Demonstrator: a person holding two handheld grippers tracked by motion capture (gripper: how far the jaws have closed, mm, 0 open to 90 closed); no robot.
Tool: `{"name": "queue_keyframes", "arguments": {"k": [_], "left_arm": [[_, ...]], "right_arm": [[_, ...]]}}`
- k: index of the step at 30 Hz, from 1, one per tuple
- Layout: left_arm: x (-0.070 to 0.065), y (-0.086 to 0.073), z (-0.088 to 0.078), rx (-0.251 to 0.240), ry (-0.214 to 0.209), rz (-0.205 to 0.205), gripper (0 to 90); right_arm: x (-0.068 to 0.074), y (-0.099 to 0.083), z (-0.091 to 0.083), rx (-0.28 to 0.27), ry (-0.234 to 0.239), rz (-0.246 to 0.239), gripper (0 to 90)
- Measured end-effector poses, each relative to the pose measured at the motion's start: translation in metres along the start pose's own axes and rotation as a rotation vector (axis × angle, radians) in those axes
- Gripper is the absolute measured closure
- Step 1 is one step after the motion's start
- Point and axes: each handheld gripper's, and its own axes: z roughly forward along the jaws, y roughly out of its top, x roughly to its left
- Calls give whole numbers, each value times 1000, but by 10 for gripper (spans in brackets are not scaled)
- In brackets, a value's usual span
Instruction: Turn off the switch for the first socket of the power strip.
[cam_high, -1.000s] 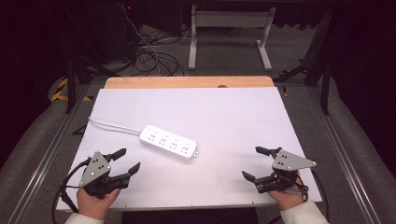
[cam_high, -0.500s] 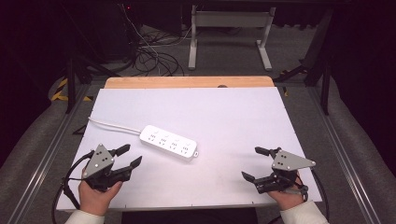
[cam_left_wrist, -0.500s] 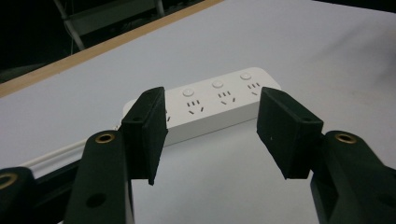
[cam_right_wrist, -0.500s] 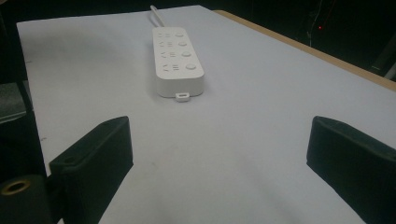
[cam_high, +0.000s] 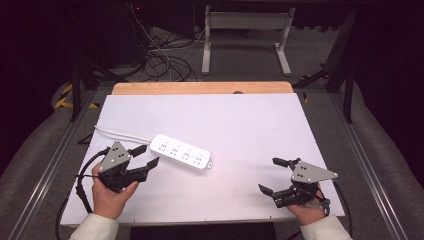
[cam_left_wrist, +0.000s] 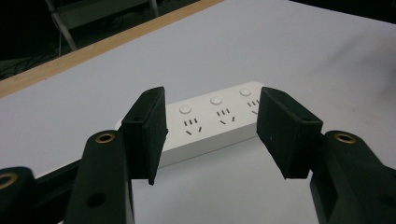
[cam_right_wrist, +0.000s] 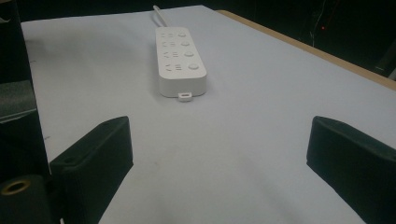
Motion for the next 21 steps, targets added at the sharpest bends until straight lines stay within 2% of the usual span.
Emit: {"name": "queue_keyframes", "arguments": {"k": [7,9,16,18,21], "left_arm": [[1,9,11,15,9,15,431],[1,11,11,41,24,45,425],[3,14,10,30,18,46,458],[4,16,11,24,9,33,484],[6,22,15,43,-16,14,486]], "right_arm": [[0,0,1,4,8,-2,71],[0,0,0,-1,7,-2,71],[0,0,1,-1,10,-6,71],[1,0,0,-6,8,-8,71],[2,1,-1,-13,4,-10,90]]}}
